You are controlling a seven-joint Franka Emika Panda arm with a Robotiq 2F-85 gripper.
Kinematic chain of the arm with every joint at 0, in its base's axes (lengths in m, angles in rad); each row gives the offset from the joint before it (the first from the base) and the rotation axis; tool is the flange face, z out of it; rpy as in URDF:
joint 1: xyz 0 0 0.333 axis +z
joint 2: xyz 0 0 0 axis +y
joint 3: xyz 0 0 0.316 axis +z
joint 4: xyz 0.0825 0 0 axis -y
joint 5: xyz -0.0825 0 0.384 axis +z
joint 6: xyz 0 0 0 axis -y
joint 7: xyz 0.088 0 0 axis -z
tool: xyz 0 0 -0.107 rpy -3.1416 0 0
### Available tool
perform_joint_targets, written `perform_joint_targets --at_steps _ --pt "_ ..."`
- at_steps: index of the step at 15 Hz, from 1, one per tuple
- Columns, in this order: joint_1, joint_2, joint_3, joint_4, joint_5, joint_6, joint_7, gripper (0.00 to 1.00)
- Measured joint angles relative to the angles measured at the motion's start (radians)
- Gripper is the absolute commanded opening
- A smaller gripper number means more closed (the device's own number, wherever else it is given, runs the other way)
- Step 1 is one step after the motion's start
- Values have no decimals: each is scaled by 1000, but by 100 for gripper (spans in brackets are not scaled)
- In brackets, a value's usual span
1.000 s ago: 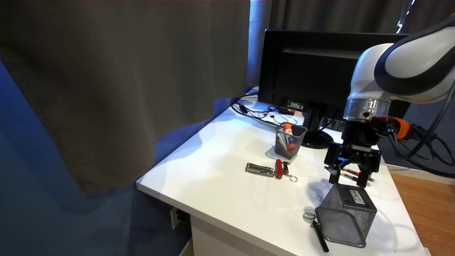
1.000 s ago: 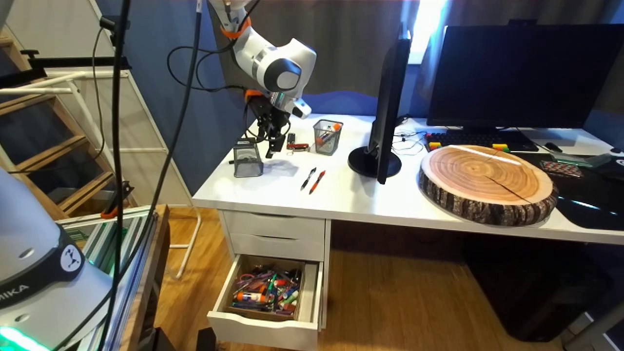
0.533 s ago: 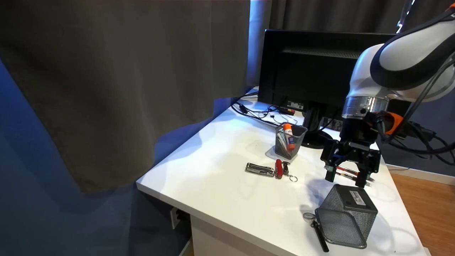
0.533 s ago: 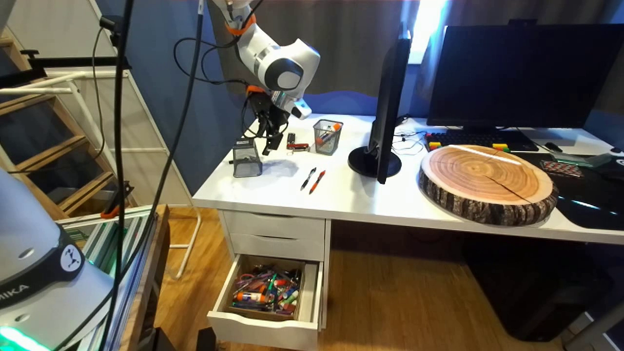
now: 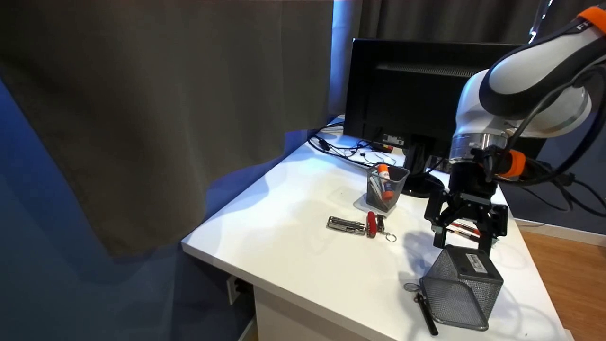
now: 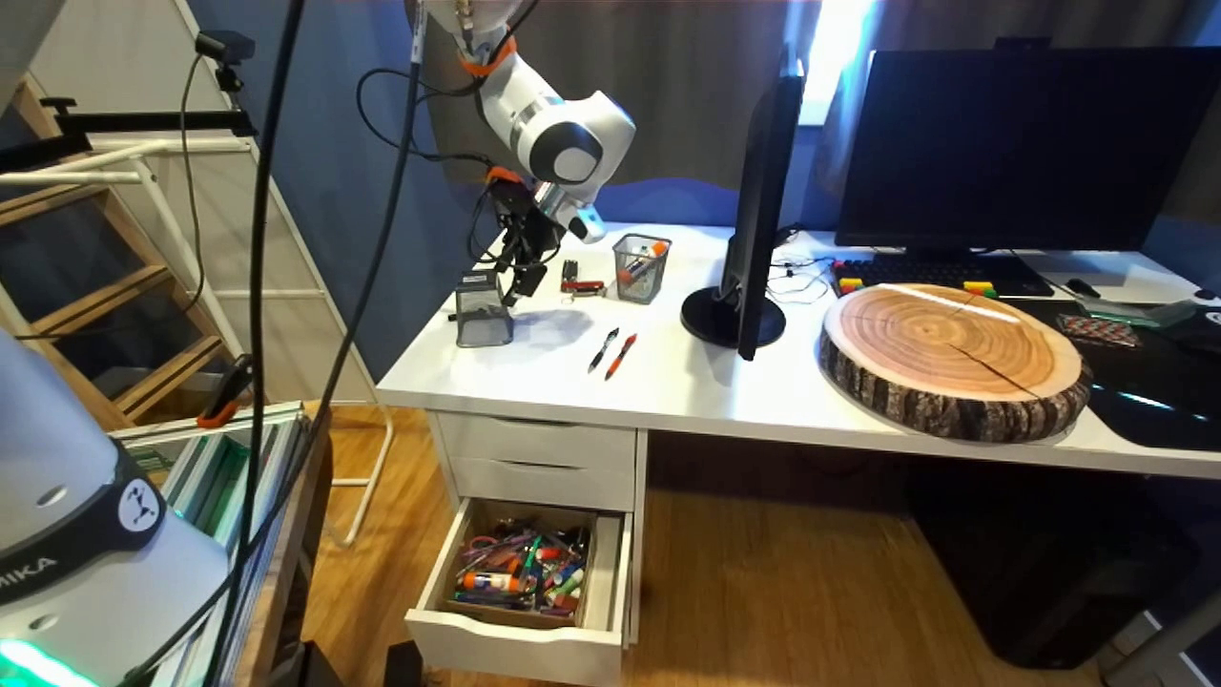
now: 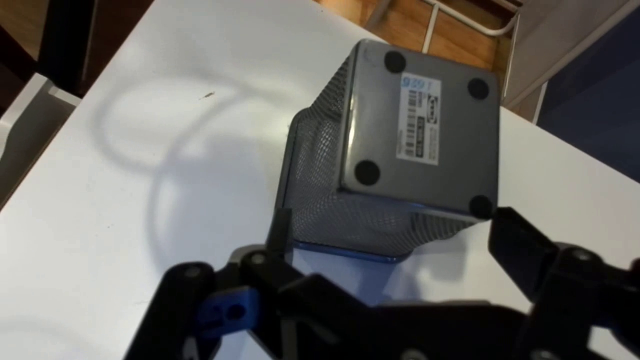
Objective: Pick up the red and black pen together and put them on the table, turn the gray pen holder the right way up
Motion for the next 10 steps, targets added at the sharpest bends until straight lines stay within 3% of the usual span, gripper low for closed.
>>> perform_joint_targets --at_steps 6,7,8,10 --pt "0 72 -4 106 14 -119 15 100" --pt "0 83 -5 120 17 -134 16 93" --pt "0 94 -6 134 20 -148 17 73" --pt "0 115 -7 160 26 -172 21 68"
